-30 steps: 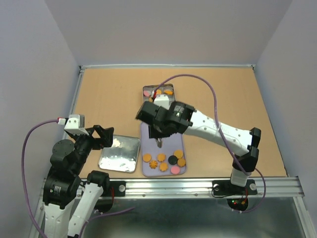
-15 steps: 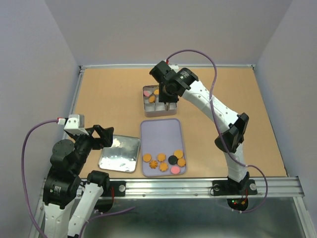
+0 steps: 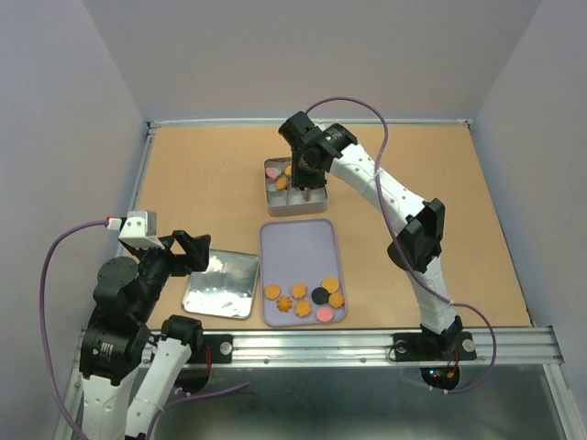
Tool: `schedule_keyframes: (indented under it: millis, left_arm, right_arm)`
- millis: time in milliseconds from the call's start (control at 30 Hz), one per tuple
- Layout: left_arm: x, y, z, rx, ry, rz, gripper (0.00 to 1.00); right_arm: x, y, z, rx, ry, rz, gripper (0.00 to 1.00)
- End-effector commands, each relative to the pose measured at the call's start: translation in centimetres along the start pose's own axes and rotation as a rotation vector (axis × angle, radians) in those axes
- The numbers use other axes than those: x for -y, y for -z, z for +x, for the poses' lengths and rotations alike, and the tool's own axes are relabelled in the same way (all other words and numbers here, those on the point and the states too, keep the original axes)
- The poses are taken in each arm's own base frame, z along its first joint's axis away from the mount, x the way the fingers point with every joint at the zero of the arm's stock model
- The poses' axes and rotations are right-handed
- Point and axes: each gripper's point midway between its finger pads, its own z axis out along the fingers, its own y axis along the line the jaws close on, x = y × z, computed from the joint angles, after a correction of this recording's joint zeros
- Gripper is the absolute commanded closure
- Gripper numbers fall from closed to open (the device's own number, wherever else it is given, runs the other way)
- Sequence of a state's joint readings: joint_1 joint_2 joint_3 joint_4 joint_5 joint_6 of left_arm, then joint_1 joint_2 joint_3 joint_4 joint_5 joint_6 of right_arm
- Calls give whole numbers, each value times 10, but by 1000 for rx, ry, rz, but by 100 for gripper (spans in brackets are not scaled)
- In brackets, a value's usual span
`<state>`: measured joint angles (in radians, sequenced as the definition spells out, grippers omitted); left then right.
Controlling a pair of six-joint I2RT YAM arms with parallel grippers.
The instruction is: Pack the cookies
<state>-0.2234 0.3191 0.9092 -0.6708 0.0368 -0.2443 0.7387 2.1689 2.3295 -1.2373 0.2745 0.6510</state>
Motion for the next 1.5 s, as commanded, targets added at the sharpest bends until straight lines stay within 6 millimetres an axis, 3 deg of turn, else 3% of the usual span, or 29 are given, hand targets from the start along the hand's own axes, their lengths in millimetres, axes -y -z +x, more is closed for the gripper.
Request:
schedule_keyframes:
  millis: [0, 533, 667, 1467]
  left_arm:
    - [3, -7, -5, 11, -5, 14, 1]
    - [1, -10, -5, 6, -5, 1, 1]
    - [1, -11, -4, 3, -5, -2, 1]
    - [-1, -12, -4, 3, -3, -11, 1]
  right_arm:
    - [-20, 9, -25, 80, -21, -91, 64]
    - [-19, -20, -18, 39, -20, -76, 64]
    - [-18, -22, -21, 41, -23, -76, 60]
    - [3, 9, -19, 69, -35, -48, 56]
